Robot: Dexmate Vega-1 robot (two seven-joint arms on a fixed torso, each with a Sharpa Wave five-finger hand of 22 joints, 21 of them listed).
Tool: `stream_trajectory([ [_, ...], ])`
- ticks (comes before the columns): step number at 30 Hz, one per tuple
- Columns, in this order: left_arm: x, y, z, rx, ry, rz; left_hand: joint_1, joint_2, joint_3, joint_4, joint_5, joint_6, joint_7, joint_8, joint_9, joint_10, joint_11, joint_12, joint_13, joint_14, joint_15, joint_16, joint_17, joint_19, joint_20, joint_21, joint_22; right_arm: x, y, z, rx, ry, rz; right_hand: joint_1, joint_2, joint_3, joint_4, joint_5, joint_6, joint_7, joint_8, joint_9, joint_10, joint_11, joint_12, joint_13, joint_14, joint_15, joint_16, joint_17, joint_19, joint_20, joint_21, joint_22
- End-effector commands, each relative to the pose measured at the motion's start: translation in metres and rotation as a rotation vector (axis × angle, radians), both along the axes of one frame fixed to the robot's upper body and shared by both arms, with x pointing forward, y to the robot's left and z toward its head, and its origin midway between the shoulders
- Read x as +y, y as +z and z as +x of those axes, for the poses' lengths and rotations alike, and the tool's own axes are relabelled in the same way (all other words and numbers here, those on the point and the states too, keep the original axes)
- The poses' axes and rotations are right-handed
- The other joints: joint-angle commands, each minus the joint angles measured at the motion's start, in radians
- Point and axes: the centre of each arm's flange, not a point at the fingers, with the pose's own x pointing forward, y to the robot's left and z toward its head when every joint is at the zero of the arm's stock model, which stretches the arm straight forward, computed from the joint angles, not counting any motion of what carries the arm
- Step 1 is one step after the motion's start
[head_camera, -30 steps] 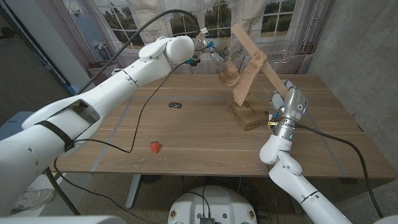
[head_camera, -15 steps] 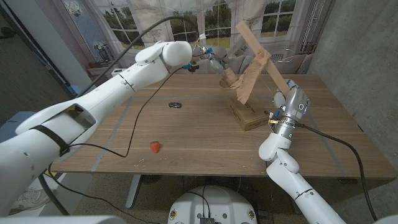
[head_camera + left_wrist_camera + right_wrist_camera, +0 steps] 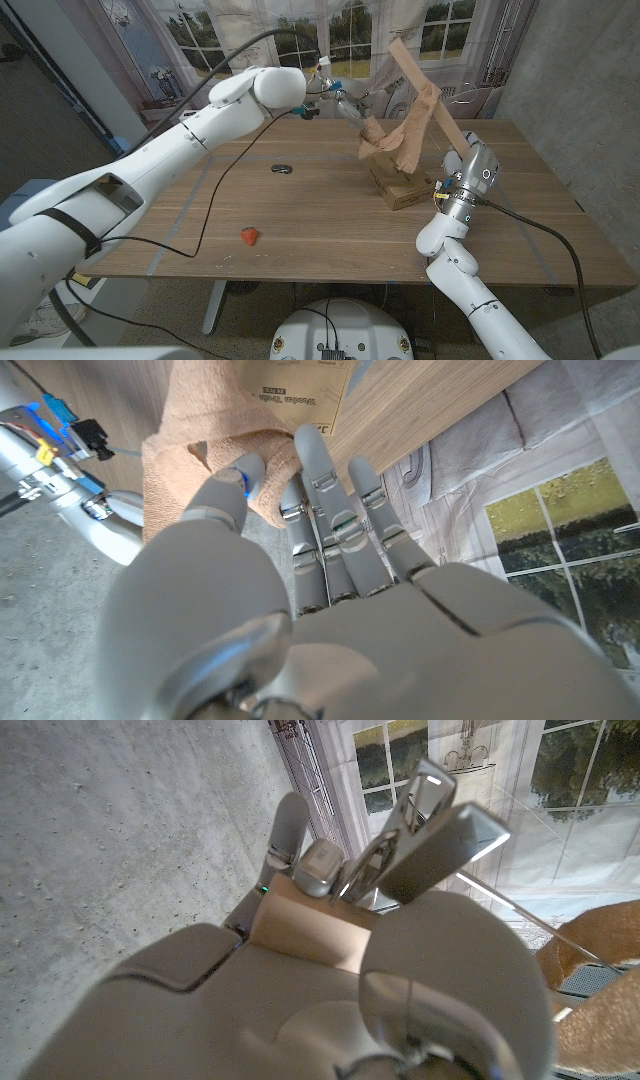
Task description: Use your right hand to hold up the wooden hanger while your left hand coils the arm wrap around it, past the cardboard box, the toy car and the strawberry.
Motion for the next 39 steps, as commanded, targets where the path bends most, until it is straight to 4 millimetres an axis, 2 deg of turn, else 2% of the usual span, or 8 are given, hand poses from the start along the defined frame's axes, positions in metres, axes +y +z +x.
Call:
stream_trajectory([
  [1, -0.002, -0.004, -0.030, 0.039, -0.066, 0.065, 0.025, 0.012, 0.103, 0.100, 0.004, 0.122, -0.074, 0.010, 0.019, 0.258, -0.210, -0.001, 0.007, 0.000, -0.025, -0.006, 0.006, -0.004, 0.002, 0.012, -0.001, -0.014, -0.012, 0.012, 0.057, -0.054, 0.036, -0.022, 0.036, 0.010, -0.001, 0.003, 0.005, 0.006, 0.007, -0.002, 0.013, -0.011, 0.003, 0.001, 0.011, -0.020, 0.033, 0.005, 0.009, -0.130, 0.003, 0.002],
  [13, 0.001, -0.002, -0.059, 0.013, -0.117, 0.054, 0.025, 0.008, 0.104, 0.100, 0.009, 0.125, -0.077, 0.010, 0.019, 0.260, -0.209, -0.003, 0.011, 0.004, -0.024, -0.006, 0.012, -0.010, 0.002, 0.022, -0.004, -0.016, -0.018, 0.010, 0.062, -0.075, 0.012, -0.022, 0.036, 0.012, -0.001, 0.002, 0.002, 0.006, 0.012, -0.002, 0.013, -0.011, 0.003, 0.001, 0.011, -0.020, 0.033, 0.005, 0.008, -0.129, 0.003, 0.001],
  [27, -0.012, 0.000, -0.066, 0.067, -0.315, -0.024, 0.024, 0.008, 0.105, 0.103, 0.014, 0.123, -0.076, 0.009, 0.024, 0.263, -0.209, -0.007, 0.013, 0.002, -0.021, -0.007, 0.019, -0.015, 0.003, 0.036, -0.007, 0.014, -0.012, 0.009, 0.074, -0.104, -0.171, -0.024, 0.035, 0.014, 0.000, 0.000, 0.000, 0.005, 0.019, -0.004, 0.013, -0.011, 0.002, 0.001, 0.011, -0.020, 0.033, 0.006, 0.004, -0.131, 0.005, 0.005],
  [39, -0.013, 0.003, -0.074, 0.064, -0.402, -0.123, 0.026, 0.007, 0.106, 0.102, 0.016, 0.125, -0.072, 0.004, 0.021, 0.259, -0.206, -0.015, 0.012, 0.001, -0.021, -0.008, 0.026, -0.019, 0.003, 0.048, -0.009, 0.027, -0.012, 0.004, 0.052, -0.091, -0.260, -0.026, 0.035, 0.015, 0.000, -0.001, -0.001, 0.005, 0.022, -0.008, 0.012, -0.010, 0.002, 0.001, 0.010, -0.020, 0.033, 0.005, 0.003, -0.131, 0.004, 0.006],
])
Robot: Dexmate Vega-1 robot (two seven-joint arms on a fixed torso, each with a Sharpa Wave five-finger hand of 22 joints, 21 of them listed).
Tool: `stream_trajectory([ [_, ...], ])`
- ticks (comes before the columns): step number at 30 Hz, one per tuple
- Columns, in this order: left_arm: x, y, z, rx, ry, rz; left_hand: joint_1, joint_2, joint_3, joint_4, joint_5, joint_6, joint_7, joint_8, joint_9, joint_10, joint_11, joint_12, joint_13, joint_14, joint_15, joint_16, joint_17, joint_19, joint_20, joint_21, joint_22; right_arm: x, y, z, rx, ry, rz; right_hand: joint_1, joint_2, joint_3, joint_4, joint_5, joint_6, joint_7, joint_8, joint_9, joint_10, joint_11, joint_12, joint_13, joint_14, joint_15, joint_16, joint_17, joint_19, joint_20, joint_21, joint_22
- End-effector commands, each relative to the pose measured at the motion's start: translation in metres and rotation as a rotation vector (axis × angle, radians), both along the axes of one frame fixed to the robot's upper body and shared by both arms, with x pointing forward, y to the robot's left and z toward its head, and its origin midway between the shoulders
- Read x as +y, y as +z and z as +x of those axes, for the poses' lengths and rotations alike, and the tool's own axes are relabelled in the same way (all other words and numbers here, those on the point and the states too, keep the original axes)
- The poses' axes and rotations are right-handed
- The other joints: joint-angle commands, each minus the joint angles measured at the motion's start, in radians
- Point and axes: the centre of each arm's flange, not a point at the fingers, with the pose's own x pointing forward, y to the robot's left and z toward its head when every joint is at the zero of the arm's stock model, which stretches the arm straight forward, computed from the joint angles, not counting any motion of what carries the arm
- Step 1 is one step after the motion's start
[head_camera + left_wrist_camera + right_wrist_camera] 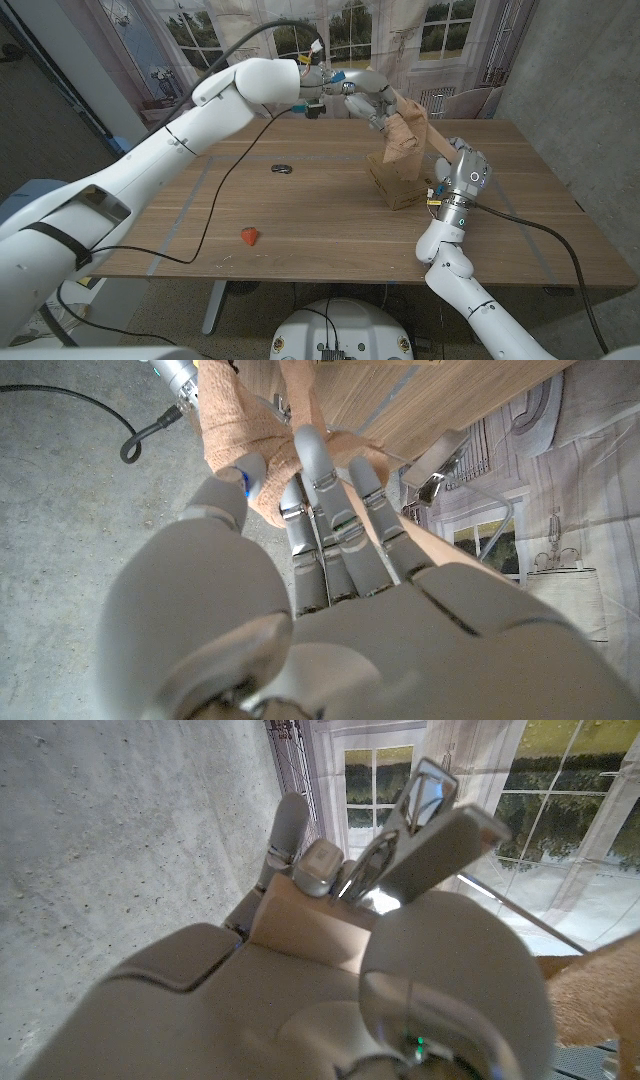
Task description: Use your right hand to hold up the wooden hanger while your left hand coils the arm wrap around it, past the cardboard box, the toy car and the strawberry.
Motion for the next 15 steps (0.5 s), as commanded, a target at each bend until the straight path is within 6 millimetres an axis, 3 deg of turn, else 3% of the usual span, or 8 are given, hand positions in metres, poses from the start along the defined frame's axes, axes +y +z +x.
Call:
stream_trajectory([
  [1, -0.002, 0.003, -0.010, 0.015, -0.098, -0.095, 0.019, 0.013, 0.106, 0.102, 0.005, 0.126, -0.072, 0.004, 0.021, 0.258, -0.204, -0.007, 0.003, 0.001, -0.022, -0.001, 0.003, -0.005, 0.003, 0.011, 0.000, 0.014, 0.000, -0.005, -0.014, 0.007, -0.096, -0.026, 0.035, 0.007, 0.000, 0.005, 0.001, 0.003, 0.009, 0.000, 0.010, -0.009, 0.002, 0.004, 0.009, -0.021, 0.033, 0.005, 0.003, -0.131, 0.004, 0.005],
  [15, 0.001, 0.004, -0.023, -0.027, -0.164, -0.267, 0.017, 0.012, 0.106, 0.103, 0.003, 0.129, -0.073, -0.005, 0.009, 0.261, -0.206, -0.019, -0.008, -0.002, -0.026, -0.006, 0.008, -0.011, 0.001, 0.024, -0.002, 0.026, -0.005, -0.015, -0.021, 0.009, -0.188, -0.027, 0.034, 0.008, 0.000, 0.004, 0.000, 0.003, 0.013, -0.003, 0.011, -0.009, 0.002, 0.004, 0.010, -0.021, 0.033, 0.005, 0.004, -0.131, 0.003, 0.003],
])
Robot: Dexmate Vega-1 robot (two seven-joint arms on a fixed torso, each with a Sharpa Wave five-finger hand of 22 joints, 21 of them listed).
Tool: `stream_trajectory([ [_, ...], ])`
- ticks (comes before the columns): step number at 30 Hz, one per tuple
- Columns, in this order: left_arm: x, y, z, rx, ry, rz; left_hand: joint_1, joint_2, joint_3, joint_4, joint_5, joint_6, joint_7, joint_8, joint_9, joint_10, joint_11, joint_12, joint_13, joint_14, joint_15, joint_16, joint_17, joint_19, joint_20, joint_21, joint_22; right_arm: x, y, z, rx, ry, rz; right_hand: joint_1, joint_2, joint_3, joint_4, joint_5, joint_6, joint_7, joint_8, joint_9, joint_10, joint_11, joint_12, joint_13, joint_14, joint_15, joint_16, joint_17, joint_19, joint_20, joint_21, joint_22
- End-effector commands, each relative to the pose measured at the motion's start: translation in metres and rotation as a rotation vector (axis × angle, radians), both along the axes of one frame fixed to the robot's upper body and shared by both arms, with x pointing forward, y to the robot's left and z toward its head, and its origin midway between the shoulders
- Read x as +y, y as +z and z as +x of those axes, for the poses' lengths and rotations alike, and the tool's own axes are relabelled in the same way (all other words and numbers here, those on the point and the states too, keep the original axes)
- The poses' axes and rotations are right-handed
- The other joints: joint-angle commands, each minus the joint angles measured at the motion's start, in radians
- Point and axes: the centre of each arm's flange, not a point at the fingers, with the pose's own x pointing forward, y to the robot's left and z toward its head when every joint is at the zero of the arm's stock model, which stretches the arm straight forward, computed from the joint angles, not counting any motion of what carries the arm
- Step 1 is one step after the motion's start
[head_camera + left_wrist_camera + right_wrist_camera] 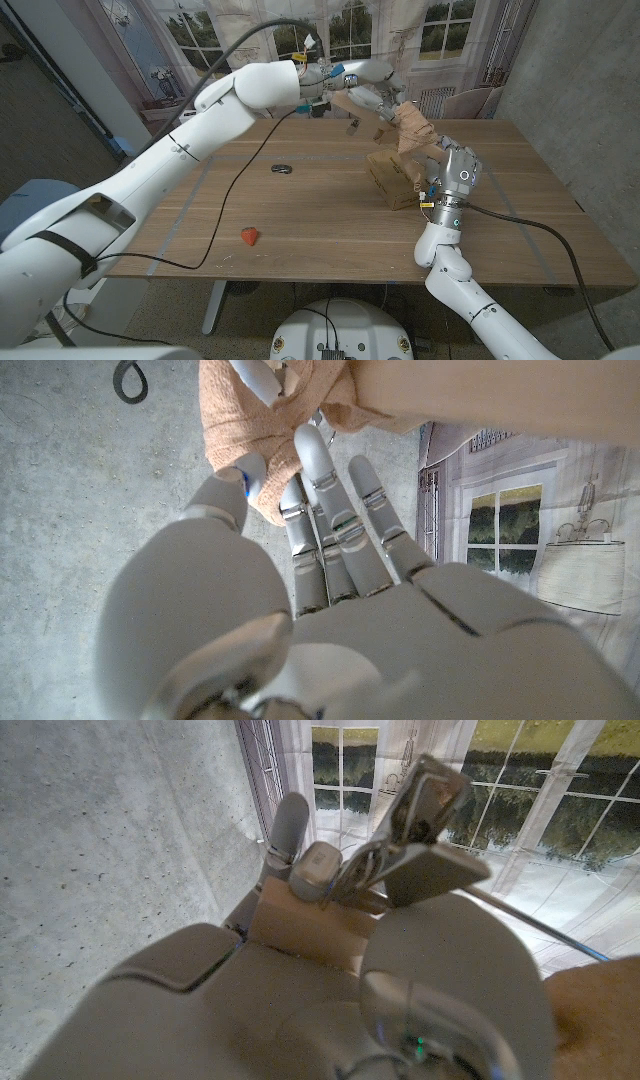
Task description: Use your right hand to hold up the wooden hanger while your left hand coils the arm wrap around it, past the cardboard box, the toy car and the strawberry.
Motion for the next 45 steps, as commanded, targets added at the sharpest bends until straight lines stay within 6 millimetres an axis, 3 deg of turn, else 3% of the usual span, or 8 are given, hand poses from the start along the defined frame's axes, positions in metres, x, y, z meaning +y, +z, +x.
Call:
stream_trajectory([
  [1, 0.002, 0.000, -0.012, -0.026, -0.054, -0.135, 0.017, 0.013, 0.106, 0.104, 0.002, 0.129, -0.073, -0.005, 0.009, 0.251, -0.206, -0.004, -0.003, -0.003, -0.027, -0.003, 0.003, -0.005, -0.005, 0.009, 0.002, 0.007, -0.006, -0.007, 0.000, -0.001, -0.070, -0.022, 0.029, 0.009, 0.000, 0.004, 0.002, 0.001, 0.008, 0.002, 0.011, -0.009, 0.003, 0.004, 0.009, -0.021, -0.002, 0.006, 0.003, -0.131, 0.004, 0.005],
  [15, 0.010, -0.001, -0.017, -0.058, -0.051, -0.319, 0.014, 0.015, 0.104, 0.105, -0.007, 0.126, -0.075, -0.015, 0.002, 0.249, -0.206, -0.017, -0.013, -0.007, -0.028, -0.010, 0.007, -0.012, -0.005, 0.021, 0.000, 0.008, -0.015, -0.015, -0.023, -0.001, -0.090, -0.024, 0.028, 0.010, 0.000, 0.003, 0.000, 0.001, 0.013, -0.002, 0.011, -0.010, 0.003, 0.004, 0.007, -0.021, -0.002, 0.006, 0.003, -0.130, 0.004, 0.004],
  [24, 0.017, 0.003, -0.017, -0.125, 0.056, -0.375, 0.012, 0.016, 0.106, 0.106, -0.012, 0.127, -0.079, -0.017, 0.002, 0.250, -0.205, -0.018, -0.011, -0.004, -0.029, -0.015, 0.005, -0.014, -0.004, 0.028, -0.001, 0.007, -0.018, -0.017, -0.029, -0.001, -0.124, -0.026, 0.027, 0.011, 0.001, 0.003, -0.001, 0.000, 0.016, -0.005, 0.011, -0.009, 0.003, 0.004, 0.006, -0.021, -0.002, 0.006, -0.001, -0.131, 0.004, 0.006],
  [45, 0.055, 0.036, 0.012, -0.079, 0.328, -0.452, 0.010, 0.013, 0.110, 0.103, -0.017, 0.127, -0.083, -0.016, 0.011, 0.253, -0.205, -0.020, -0.002, 0.003, -0.031, -0.023, 0.005, -0.017, -0.005, 0.043, -0.004, -0.002, -0.022, -0.019, -0.046, 0.017, -0.129, -0.030, 0.027, 0.012, 0.001, 0.002, -0.003, -0.001, 0.025, -0.011, 0.007, -0.009, 0.003, 0.004, 0.003, -0.021, -0.002, 0.006, -0.006, -0.132, 0.004, 0.008],
])
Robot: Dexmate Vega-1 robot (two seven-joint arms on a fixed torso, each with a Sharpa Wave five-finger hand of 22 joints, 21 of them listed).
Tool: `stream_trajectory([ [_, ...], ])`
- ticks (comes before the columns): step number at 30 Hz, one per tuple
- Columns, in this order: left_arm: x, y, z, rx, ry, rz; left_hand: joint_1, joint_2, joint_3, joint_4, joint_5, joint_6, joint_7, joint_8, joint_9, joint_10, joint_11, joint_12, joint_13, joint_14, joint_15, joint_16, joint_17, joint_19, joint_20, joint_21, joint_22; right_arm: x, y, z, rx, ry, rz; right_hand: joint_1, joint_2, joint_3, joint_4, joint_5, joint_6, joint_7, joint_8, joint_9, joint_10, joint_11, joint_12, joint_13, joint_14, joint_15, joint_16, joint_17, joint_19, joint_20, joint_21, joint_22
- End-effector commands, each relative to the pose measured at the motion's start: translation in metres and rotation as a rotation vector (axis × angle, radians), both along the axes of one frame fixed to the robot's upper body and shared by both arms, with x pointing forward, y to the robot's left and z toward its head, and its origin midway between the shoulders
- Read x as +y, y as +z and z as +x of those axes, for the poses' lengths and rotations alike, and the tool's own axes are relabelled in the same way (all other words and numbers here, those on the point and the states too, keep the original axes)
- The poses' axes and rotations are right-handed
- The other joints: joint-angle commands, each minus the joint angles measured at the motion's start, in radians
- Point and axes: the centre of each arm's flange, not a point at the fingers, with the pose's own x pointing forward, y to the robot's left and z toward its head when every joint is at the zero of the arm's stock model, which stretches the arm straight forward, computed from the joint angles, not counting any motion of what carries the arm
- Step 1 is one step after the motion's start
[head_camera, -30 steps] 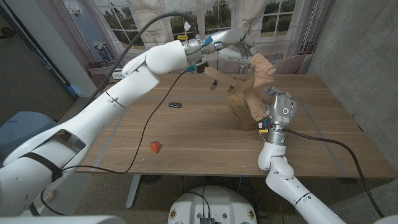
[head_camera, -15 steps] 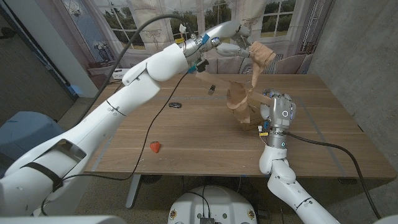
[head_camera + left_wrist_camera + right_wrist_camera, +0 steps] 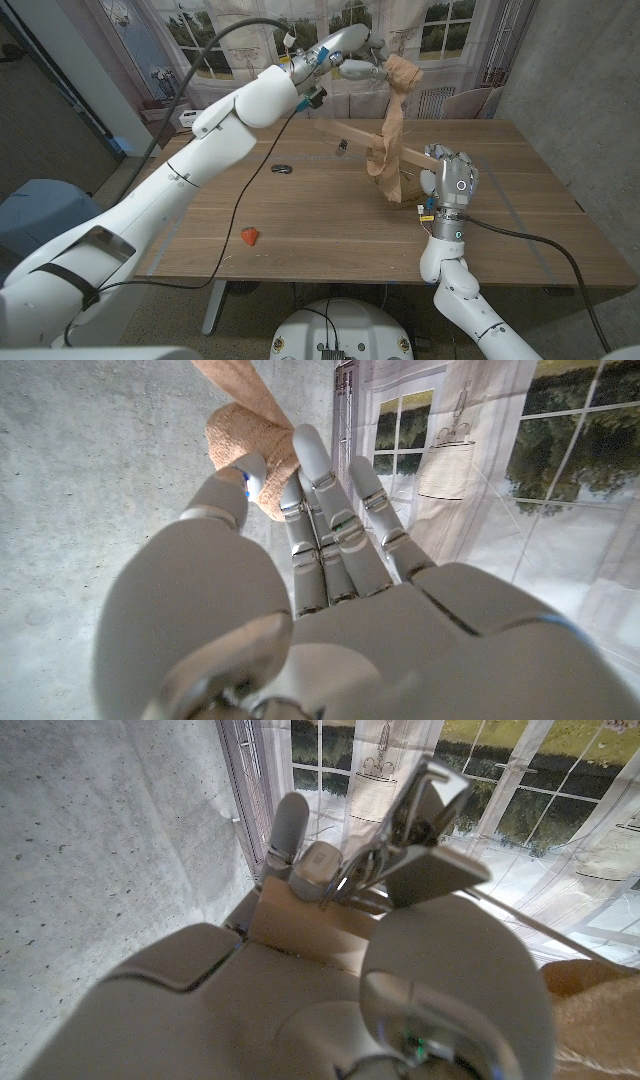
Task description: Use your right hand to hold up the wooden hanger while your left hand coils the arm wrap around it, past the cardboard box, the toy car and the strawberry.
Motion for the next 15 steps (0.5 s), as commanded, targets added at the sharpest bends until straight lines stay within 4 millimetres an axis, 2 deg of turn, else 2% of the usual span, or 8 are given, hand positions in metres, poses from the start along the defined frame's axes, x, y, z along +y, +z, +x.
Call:
stream_trajectory([
  [1, 0.024, 0.019, 0.015, 0.057, 0.132, -0.047, 0.010, 0.014, 0.110, 0.103, 0.000, 0.107, -0.087, 0.008, 0.013, 0.232, -0.192, -0.002, 0.003, 0.002, -0.032, -0.003, 0.005, 0.000, 0.000, 0.007, 0.001, -0.002, -0.002, -0.001, -0.014, 0.019, -0.022, -0.018, 0.028, 0.010, 0.000, 0.009, 0.006, 0.003, 0.008, -0.002, 0.007, -0.009, 0.003, 0.004, 0.003, -0.021, 0.004, 0.006, -0.007, -0.132, 0.004, 0.005],
  [11, 0.038, 0.033, 0.022, 0.112, 0.208, -0.033, 0.010, 0.013, 0.113, 0.103, 0.000, 0.108, -0.086, 0.007, 0.014, 0.233, -0.190, -0.003, 0.006, 0.006, -0.030, -0.007, 0.004, -0.001, 0.003, 0.014, 0.000, -0.006, -0.004, -0.001, -0.014, 0.014, -0.015, -0.019, 0.028, 0.011, 0.000, 0.009, 0.005, 0.002, 0.011, -0.003, 0.005, -0.008, 0.002, 0.004, 0.001, -0.021, 0.004, 0.006, -0.007, -0.133, 0.002, 0.004],
  [15, 0.044, 0.038, 0.030, 0.172, 0.263, 0.017, 0.011, 0.015, 0.114, 0.102, 0.000, 0.110, -0.084, 0.009, 0.018, 0.231, -0.189, -0.003, 0.010, 0.005, -0.030, -0.007, 0.006, -0.001, 0.004, 0.016, 0.000, -0.008, -0.005, -0.002, -0.017, 0.013, -0.008, -0.020, 0.028, 0.011, 0.000, 0.009, 0.004, 0.002, 0.011, -0.004, 0.004, -0.008, 0.002, 0.004, 0.001, -0.021, 0.004, 0.006, -0.007, -0.133, 0.002, 0.004],
])
